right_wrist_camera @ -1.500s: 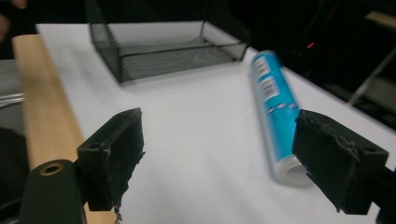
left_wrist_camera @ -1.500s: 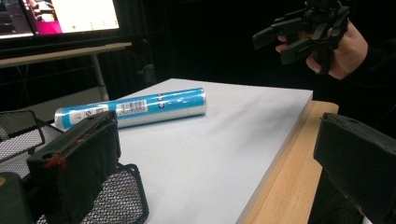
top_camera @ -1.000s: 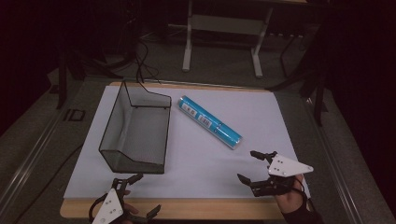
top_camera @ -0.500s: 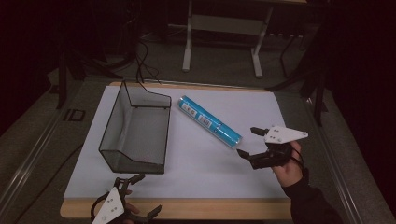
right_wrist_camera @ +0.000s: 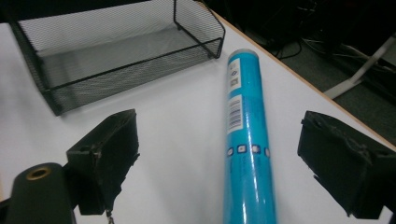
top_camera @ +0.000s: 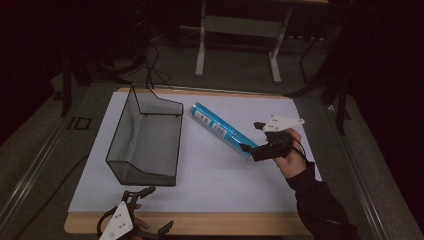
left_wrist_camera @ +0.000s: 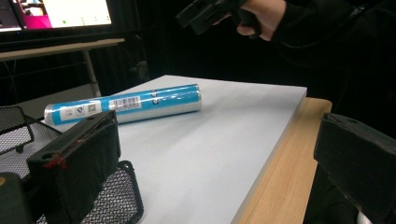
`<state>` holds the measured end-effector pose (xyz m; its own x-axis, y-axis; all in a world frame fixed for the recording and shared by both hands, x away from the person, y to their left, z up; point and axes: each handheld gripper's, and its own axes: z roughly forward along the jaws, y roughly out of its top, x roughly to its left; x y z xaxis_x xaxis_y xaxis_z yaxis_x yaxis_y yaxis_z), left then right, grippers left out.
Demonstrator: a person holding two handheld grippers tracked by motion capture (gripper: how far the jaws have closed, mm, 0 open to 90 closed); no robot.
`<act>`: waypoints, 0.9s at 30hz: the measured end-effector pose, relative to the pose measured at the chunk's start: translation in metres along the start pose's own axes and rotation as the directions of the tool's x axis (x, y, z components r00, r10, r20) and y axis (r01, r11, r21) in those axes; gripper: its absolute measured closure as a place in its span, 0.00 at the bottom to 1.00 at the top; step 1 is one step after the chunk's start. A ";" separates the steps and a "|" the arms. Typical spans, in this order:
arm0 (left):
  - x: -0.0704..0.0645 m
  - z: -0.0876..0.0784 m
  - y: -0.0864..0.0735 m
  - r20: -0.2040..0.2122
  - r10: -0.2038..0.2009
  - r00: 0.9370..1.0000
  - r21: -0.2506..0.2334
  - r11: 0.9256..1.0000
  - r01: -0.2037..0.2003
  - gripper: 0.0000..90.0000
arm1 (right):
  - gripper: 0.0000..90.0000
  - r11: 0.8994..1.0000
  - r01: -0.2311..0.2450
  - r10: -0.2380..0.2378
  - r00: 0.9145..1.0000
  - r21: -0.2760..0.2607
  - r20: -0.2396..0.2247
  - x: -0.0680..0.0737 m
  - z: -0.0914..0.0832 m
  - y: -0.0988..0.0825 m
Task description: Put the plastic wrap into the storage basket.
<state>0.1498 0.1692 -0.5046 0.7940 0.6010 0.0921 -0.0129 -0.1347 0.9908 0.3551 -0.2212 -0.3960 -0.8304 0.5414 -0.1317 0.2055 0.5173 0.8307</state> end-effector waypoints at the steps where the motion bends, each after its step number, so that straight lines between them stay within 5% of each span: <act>1: 0.000 0.000 0.000 0.001 0.000 1.000 0.001 1.000 0.000 0.01 | 0.14 1.000 0.000 0.000 1.000 0.000 0.000 0.000 0.000 0.000; 7: 0.000 0.000 0.000 0.001 -0.005 1.000 -0.001 1.000 0.005 0.01 | 0.11 1.000 0.002 -0.002 1.000 0.028 0.006 -0.007 0.020 0.008; 23: 0.000 -0.001 0.000 0.004 -0.004 1.000 0.002 1.000 0.004 0.01 | 0.11 0.993 -0.004 0.012 0.998 0.118 -0.067 -0.019 0.062 0.022; 27: 0.000 -0.002 0.001 0.000 0.003 1.000 -0.002 1.000 -0.003 0.01 | 0.11 0.988 -0.011 0.018 0.999 0.152 -0.045 -0.025 0.074 0.021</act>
<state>0.1488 0.1708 -0.5034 0.7937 0.6009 0.0947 -0.0160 -0.1349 0.9907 0.4185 -0.1746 -0.4154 -0.8491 0.5200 -0.0923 0.2907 0.6061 0.7404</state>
